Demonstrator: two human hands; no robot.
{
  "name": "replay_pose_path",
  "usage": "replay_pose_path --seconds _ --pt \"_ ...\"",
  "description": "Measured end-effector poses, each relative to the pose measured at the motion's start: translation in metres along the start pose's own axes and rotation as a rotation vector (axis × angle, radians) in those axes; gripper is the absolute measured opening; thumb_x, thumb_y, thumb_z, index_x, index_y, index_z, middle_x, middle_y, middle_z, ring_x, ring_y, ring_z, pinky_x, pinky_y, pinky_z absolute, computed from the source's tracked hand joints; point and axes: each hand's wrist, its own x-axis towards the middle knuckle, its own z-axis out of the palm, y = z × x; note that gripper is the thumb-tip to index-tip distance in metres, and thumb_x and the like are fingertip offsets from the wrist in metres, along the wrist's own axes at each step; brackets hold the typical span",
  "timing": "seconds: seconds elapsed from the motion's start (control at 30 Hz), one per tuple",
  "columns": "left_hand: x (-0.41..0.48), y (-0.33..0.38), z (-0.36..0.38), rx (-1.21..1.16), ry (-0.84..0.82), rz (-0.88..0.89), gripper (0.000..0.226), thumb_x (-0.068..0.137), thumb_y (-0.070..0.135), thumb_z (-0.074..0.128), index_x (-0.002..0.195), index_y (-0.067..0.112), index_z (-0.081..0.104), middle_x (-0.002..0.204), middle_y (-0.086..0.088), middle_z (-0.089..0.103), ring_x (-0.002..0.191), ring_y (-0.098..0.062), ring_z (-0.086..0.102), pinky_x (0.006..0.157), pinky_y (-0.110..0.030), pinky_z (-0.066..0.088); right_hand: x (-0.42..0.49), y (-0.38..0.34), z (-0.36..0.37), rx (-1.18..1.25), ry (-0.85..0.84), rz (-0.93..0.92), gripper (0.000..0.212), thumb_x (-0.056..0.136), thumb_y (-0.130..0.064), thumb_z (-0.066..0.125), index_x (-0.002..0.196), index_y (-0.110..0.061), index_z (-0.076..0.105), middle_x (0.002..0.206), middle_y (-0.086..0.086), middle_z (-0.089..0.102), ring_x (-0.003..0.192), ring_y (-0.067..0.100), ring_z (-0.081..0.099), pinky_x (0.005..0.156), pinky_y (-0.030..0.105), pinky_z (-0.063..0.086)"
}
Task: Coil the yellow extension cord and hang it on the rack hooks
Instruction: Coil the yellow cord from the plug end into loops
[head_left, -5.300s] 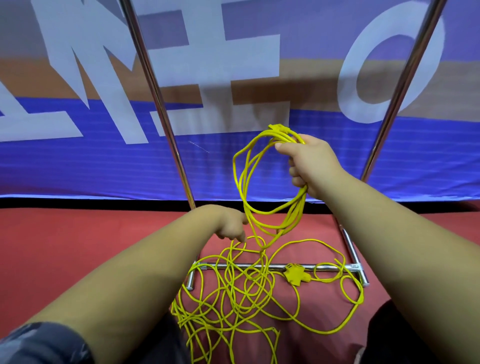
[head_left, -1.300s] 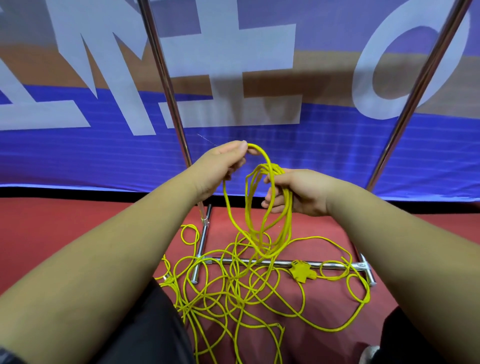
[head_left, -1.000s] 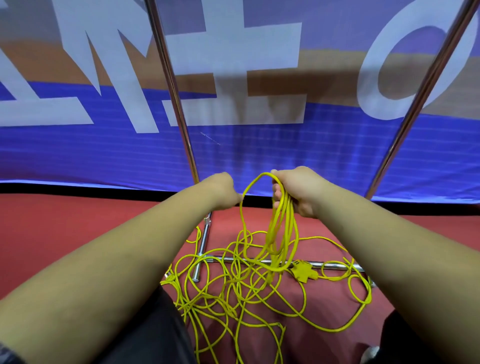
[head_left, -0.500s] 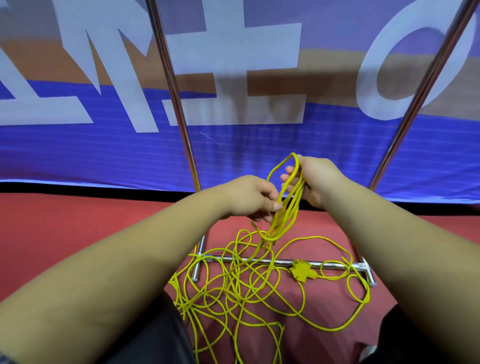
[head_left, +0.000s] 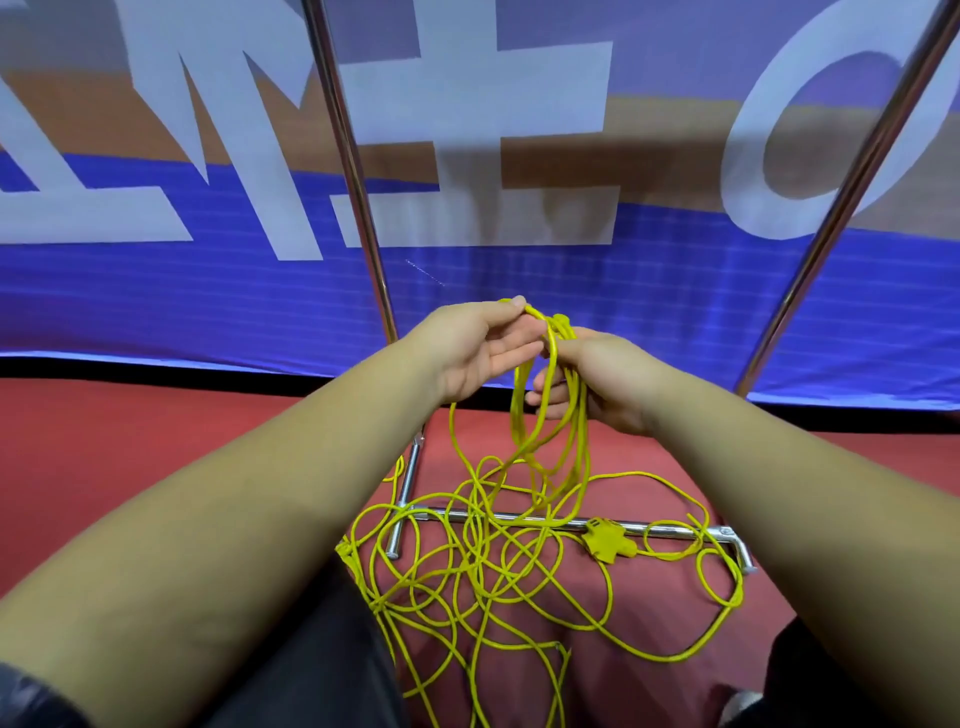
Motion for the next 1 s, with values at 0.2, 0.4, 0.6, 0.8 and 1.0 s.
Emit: replay_pose_path --seconds 0.2,0.4,0.6,0.8,1.0 --pt "0.009 0.004 -0.022 0.408 0.123 0.041 0.035 0.104 0.031 0.063 0.111 -0.002 0.069 0.090 -0.012 0.079 0.085 -0.022 0.079 0.074 -0.036 0.066 0.001 -0.001 0.005 0.008 0.112 -0.006 0.032 0.109 -0.043 0.053 0.096 -0.016 0.064 0.064 -0.001 0.056 0.050 0.016 0.057 0.056 0.033 0.053" --pt "0.012 0.004 -0.036 1.099 0.148 0.225 0.028 0.103 0.037 0.059 0.102 0.011 0.071 0.094 -0.005 0.078 0.076 -0.019 0.074 0.075 -0.041 0.063 0.001 -0.007 0.005 0.123 0.054 -0.011 0.047 0.104 -0.060 0.053 0.102 -0.013 0.058 0.063 -0.004 0.043 0.046 0.013 0.034 0.044 0.026 0.034" --pt "0.016 -0.003 -0.044 1.425 0.086 0.253 0.020 0.099 0.032 0.068 0.117 0.028 0.061 0.094 -0.008 0.072 0.084 -0.029 0.074 0.071 -0.042 0.064 -0.007 -0.015 0.003 0.135 -0.054 -0.021 0.029 0.106 -0.043 0.058 0.094 -0.017 0.056 0.059 -0.005 0.036 0.039 0.011 0.029 0.040 0.023 0.028" --pt "0.016 0.005 -0.038 1.366 0.193 0.490 0.011 0.101 0.025 0.064 0.098 0.025 0.074 0.078 -0.001 0.072 0.074 -0.017 0.070 0.070 -0.033 0.057 -0.014 -0.015 0.003 0.079 -0.112 0.006 0.030 0.104 -0.045 0.058 0.090 -0.018 0.057 0.057 -0.002 0.043 0.042 0.016 0.041 0.047 0.028 0.040" --pt "0.009 0.014 -0.017 1.571 0.266 0.879 0.027 0.100 0.018 0.058 0.121 0.021 0.076 0.103 -0.005 0.069 0.100 -0.028 0.065 0.088 -0.039 0.053 -0.022 -0.020 -0.001 0.088 -0.153 -0.012 0.041 0.098 -0.060 0.060 0.093 -0.019 0.057 0.064 -0.001 0.049 0.049 0.016 0.049 0.054 0.033 0.053"
